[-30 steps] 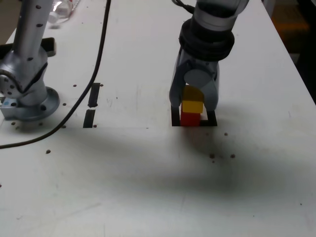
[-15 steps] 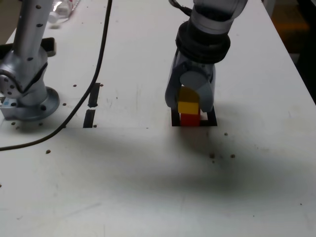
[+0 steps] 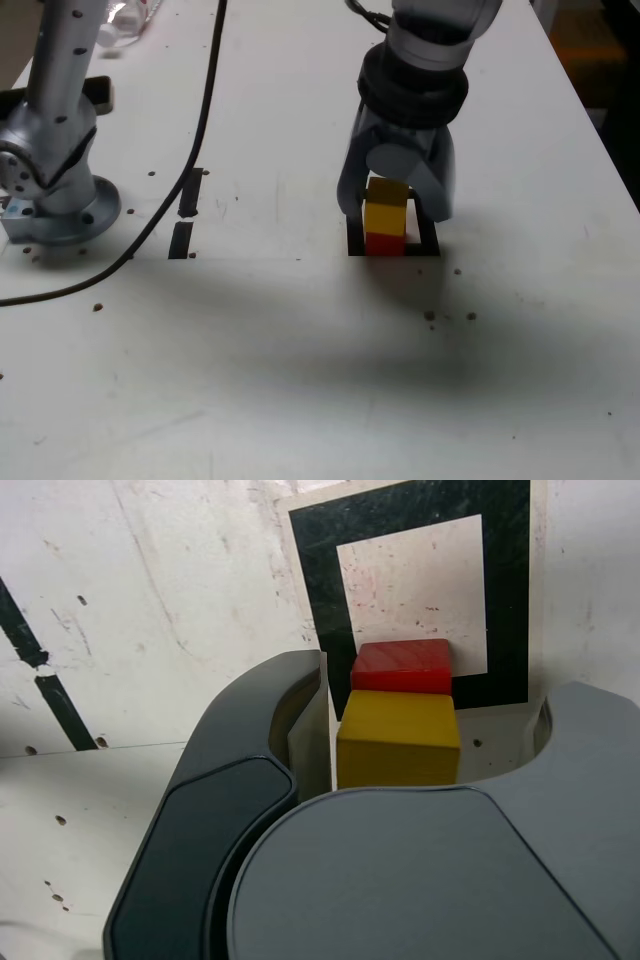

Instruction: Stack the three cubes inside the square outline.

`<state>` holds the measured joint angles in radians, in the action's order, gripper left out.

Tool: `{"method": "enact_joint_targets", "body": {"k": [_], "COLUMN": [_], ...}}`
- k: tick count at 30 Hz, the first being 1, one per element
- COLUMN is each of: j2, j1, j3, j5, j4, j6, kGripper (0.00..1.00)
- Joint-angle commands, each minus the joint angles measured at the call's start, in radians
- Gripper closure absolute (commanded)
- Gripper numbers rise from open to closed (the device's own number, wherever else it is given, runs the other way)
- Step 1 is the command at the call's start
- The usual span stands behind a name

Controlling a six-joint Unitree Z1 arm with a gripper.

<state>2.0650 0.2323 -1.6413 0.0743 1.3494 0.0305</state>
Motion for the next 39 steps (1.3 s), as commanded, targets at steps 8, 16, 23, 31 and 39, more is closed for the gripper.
{"method": "enact_joint_targets", "body": {"k": [8,16,23,31,39], "j2": [-0.117,-0.244,-0.321,-0.302,-0.193], "j1": [-0.017,-0.072,-0.166,-0.312,-0.414], "j3": [0.01,0.048,0.091,0.07,-0.037], "j5": [0.028,0.088,0.119,0.141,0.162], "j4": [0.068,0.117,0.112,0.091,0.061], "j6": [-0.001,-0.039,-0.169,-0.418,-0.634], "kGripper": [0.19,0.17,0.08,0.01,0.01]}}
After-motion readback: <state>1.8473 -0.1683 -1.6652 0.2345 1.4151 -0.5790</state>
